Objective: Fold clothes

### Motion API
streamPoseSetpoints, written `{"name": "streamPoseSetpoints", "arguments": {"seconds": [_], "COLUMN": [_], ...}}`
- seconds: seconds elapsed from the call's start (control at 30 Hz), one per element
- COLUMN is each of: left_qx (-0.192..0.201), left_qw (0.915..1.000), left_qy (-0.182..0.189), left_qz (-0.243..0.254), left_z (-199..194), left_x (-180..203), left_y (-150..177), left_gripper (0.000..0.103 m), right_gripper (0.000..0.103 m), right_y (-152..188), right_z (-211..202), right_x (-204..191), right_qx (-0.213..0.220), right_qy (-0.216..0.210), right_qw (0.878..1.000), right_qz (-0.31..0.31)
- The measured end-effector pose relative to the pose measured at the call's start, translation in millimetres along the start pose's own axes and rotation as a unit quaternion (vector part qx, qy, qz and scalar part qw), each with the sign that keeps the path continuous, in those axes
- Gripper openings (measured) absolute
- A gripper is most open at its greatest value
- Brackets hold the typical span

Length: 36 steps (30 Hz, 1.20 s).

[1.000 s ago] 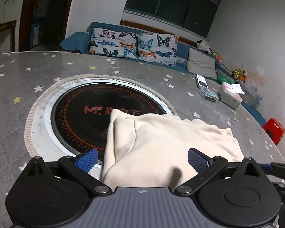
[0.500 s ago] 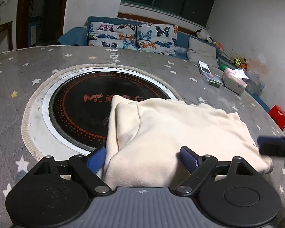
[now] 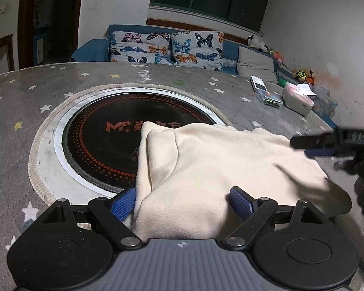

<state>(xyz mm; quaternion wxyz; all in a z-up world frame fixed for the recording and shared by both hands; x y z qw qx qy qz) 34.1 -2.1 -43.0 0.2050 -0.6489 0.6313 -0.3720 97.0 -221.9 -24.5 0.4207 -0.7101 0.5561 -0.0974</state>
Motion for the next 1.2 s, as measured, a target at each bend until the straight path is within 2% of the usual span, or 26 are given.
{"name": "streamPoseSetpoints", "arguments": {"seconds": [0.13, 0.33, 0.7, 0.93, 1.2], "left_qx": [0.001, 0.007, 0.036, 0.036, 0.042], "left_qw": [1.0, 0.9998, 0.9981, 0.9971, 0.9986], "left_qy": [0.004, 0.011, 0.015, 0.03, 0.005], "left_qz": [-0.003, -0.015, -0.047, -0.06, -0.033], "left_z": [0, 0, 0, 0, -6], "left_x": [-1, -5, -10, -13, -13], "left_y": [-1, -1, -3, -5, -10], "left_gripper": [0.089, 0.103, 0.103, 0.103, 0.103], "right_gripper": [0.096, 0.096, 0.099, 0.099, 0.099], "right_y": [-8, -6, -1, -1, -5], "right_z": [8, 33, 36, 36, 28], "right_x": [-17, -30, -33, -34, -46], "right_qx": [0.0, -0.023, -0.031, -0.03, -0.019], "right_qy": [-0.022, -0.04, -0.051, -0.049, -0.055], "right_qw": [1.0, 0.999, 0.998, 0.998, 0.998], "right_qz": [-0.013, -0.007, -0.006, -0.008, -0.024]}}
Point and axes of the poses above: each gripper's, at about its wrist camera, not at the fingertips, and z roughly the way its jaws point, x to its right, y to its underside, the point moved 9 cm from there along z, roughly the way its jaws point, and after that the axes turned 3 degrees about -z, right-handed, at the moved point
